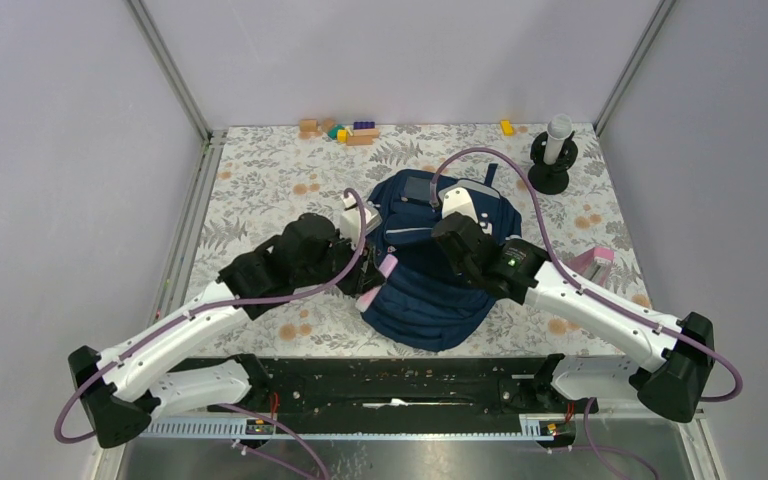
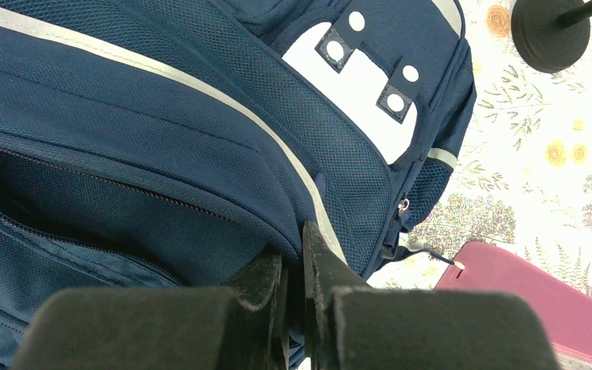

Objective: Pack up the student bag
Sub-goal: Place the stationery in the student bag.

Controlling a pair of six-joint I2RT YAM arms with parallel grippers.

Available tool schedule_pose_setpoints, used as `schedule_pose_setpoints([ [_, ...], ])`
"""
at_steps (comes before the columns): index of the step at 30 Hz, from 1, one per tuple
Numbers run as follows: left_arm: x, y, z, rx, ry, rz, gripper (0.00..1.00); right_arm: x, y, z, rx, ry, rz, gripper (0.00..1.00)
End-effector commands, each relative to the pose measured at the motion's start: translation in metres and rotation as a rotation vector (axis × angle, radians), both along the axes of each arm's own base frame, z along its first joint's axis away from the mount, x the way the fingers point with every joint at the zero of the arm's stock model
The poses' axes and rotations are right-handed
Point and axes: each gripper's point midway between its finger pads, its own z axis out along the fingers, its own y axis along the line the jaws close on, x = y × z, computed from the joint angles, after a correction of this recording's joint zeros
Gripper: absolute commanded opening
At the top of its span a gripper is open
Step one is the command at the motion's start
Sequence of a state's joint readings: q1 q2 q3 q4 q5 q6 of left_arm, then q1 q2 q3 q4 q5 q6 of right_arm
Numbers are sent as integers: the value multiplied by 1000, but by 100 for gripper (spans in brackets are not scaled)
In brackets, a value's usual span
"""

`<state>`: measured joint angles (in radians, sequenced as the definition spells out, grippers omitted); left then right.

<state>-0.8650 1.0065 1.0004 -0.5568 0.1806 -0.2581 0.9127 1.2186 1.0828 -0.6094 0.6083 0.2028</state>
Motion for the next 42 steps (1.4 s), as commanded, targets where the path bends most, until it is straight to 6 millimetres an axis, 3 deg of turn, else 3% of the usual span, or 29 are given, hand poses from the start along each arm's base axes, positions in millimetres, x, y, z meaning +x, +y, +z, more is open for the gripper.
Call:
schedule_pose_setpoints([
  [1,6,-37,36,-172,-35,-41,10,7,-5,38,93,-95,-62,0],
  [7,-5,-80,26,-277,122,-23,9,8,-2,48,164,-122,-59,0],
  [16,25,-108,11,-435,281,202,10,6,3,45,212,-123,-52,0],
  [24,69,-111,17,-625,254,432,9,3,5,36,243,-131,-31,0],
  [33,94,-143,12,-714,274,463,9,2,8,17,201,-125,38,0],
  [42,116,-127,-7,-708,180,603,8,0,6,16,233,-166,56,0],
])
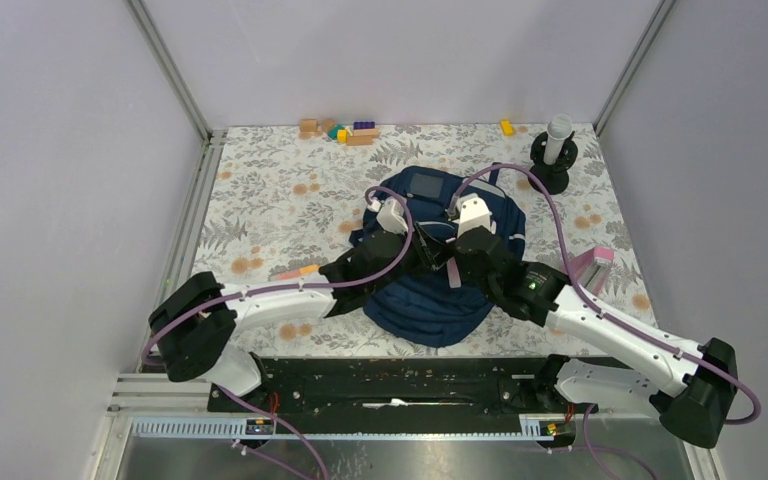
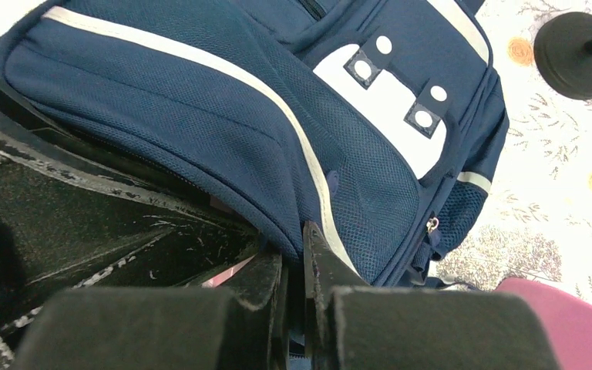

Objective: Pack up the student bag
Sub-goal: Place the stationery in the student bag.

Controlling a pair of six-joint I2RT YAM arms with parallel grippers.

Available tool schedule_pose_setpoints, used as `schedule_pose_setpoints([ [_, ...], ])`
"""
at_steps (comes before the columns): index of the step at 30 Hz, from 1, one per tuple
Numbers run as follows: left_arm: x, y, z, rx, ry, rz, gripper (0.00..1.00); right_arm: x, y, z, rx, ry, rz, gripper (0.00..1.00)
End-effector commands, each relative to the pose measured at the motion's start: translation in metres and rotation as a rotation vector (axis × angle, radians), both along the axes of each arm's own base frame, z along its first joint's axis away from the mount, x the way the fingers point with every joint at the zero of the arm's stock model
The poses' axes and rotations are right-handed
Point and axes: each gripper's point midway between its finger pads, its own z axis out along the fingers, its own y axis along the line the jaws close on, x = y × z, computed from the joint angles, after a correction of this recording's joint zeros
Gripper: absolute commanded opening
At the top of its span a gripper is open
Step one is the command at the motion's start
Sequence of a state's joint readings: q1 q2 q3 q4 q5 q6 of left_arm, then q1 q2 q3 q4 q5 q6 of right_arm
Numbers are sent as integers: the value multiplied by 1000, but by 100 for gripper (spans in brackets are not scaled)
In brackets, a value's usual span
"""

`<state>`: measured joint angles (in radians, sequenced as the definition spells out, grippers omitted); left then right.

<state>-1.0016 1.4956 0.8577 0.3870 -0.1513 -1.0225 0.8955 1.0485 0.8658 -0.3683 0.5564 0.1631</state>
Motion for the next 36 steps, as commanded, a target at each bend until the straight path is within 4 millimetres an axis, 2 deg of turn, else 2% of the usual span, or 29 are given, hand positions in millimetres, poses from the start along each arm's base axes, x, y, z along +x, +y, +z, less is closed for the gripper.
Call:
schedule_pose_setpoints([
  [1,40,15,26,-94,-88,207,8,4,8,22,91,-69,12,0],
  [8,40,13,4,-85,9,236,8,4,6,21,76,-71,12,0],
  [18,44,37,-28,-122,96,397,7,2,8,22,94,-67,21,0],
  [26,62,49,-12,-142,61,528,8,1,6,22,104,-77,20,0],
  [30,70,40,-5,-108,35,527,10,1,5,21,96,-78,22,0],
  [34,70,39,-8,-89,34,521,18,1,4,22,95,-83,18,0],
  [36,68,41,-9,-88,35,518,29,0,3,21,96,-81,17,0],
])
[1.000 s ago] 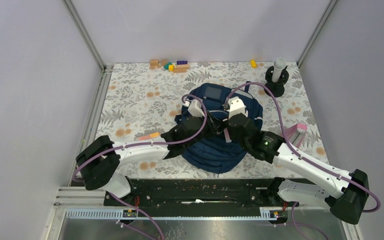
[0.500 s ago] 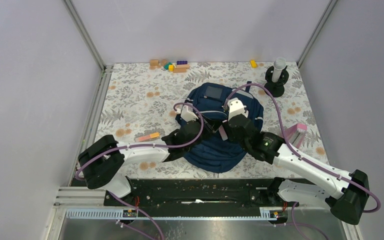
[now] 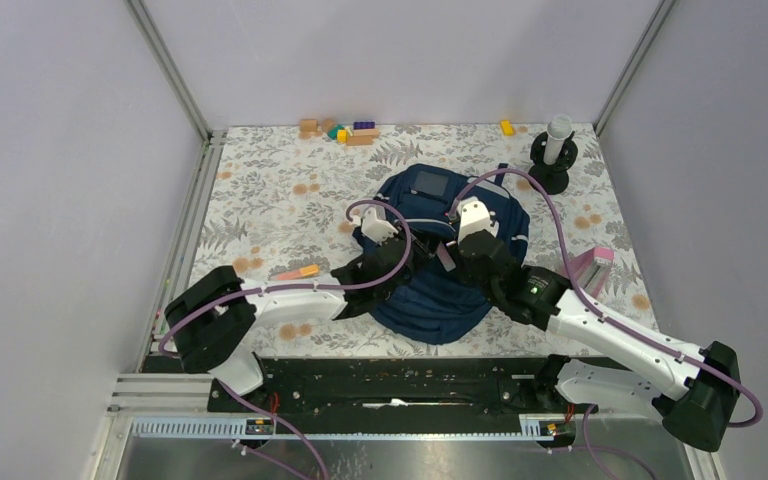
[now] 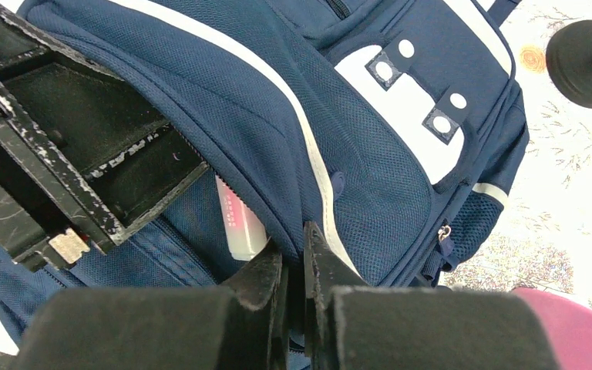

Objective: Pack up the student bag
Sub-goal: Place the stationery in the student bag.

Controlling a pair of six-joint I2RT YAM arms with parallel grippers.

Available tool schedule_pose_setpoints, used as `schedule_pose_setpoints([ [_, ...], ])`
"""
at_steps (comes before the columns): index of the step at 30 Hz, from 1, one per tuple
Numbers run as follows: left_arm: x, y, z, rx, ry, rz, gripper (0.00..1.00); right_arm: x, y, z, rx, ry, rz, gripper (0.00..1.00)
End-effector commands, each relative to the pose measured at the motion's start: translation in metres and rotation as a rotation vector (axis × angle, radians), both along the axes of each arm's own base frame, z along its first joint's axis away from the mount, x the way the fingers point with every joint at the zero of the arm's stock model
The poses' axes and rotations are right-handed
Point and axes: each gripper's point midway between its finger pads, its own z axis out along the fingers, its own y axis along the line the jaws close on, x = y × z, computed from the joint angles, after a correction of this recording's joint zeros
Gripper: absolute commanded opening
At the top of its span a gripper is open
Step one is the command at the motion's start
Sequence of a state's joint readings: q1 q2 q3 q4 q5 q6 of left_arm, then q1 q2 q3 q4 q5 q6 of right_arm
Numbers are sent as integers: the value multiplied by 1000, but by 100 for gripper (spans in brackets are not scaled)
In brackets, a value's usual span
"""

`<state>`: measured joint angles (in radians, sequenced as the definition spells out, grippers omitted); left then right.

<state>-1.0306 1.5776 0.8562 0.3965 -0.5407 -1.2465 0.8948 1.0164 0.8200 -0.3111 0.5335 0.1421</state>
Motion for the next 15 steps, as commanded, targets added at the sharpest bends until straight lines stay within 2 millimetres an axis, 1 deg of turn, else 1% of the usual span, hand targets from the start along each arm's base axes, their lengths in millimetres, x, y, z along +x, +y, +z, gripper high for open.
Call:
schedule_pose_setpoints([
  [1,23,16,15,-23,-43,115,35,2,1,22,71,-58,-12,0],
  [4,20,16,19,-26,-54,93,50,2,0,23,71,-60,-13,0],
  [6,18,14,21,-11,-58,78,55,2,0,23,69,-62,-14,0],
  [8,16,14,23,-3,-61,66,58,2,-1,24,70,-66,-18,0],
  [11,12,14,27,-11,-73,39,58,3,-2,26,71,-72,-24,0],
  [15,-4,0,41,6,-135,-109,59,3,-7,28,66,-81,-40,0],
])
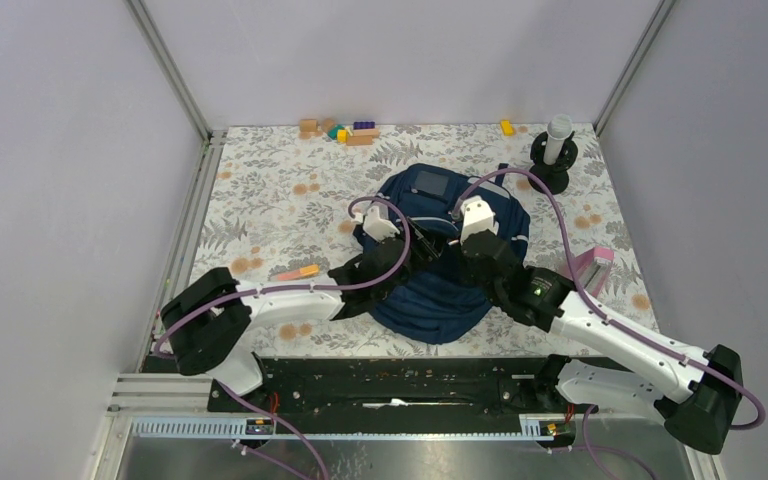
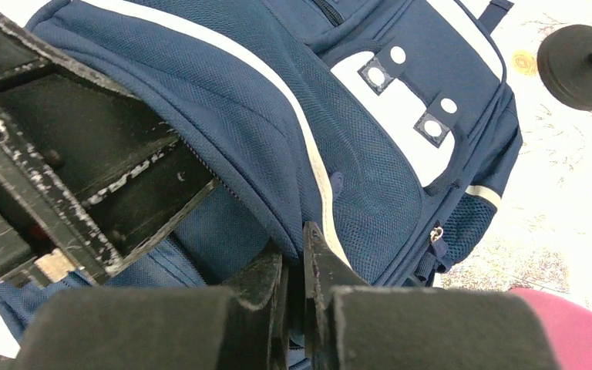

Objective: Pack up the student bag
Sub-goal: Place the stationery in the student bag.

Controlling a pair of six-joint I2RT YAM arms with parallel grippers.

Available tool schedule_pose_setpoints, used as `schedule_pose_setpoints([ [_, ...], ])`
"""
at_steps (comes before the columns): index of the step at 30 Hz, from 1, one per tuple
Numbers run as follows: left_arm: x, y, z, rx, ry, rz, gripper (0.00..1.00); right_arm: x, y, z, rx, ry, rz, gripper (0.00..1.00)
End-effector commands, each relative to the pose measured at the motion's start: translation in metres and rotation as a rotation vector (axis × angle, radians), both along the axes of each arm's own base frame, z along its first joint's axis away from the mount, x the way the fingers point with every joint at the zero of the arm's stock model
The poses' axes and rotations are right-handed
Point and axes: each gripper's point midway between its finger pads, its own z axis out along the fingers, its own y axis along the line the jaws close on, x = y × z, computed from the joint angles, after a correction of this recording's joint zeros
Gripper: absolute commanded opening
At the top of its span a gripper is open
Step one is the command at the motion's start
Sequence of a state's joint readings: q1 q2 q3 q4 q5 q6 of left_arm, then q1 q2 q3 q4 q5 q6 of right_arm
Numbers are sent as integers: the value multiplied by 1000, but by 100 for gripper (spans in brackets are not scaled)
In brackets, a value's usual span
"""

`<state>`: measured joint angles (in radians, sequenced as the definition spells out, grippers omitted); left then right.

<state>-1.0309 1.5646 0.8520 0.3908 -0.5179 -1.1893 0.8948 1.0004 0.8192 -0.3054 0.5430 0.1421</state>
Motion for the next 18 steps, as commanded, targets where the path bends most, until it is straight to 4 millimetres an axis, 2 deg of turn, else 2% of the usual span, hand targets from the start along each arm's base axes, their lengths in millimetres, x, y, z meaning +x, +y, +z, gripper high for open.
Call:
schedule_pose_setpoints([
  [1,-5,-2,44,-21,-125,-114,58,2,-7,23,48,-66,-37,0],
  [5,-31,-11,51,36,-164,-298,60,3,-12,24,32,-75,-60,0],
  [8,-51,-10,46,86,-160,-411,61,4,-14,25,29,-80,-68,0],
  [10,-63,-2,40,115,-155,-455,61,5,-15,25,24,-85,-75,0],
  [14,-83,13,43,150,-203,-528,66,5,-18,24,4,-87,-78,0],
  [18,-94,35,46,221,-228,-550,72,4,-19,19,-19,-72,-77,0],
])
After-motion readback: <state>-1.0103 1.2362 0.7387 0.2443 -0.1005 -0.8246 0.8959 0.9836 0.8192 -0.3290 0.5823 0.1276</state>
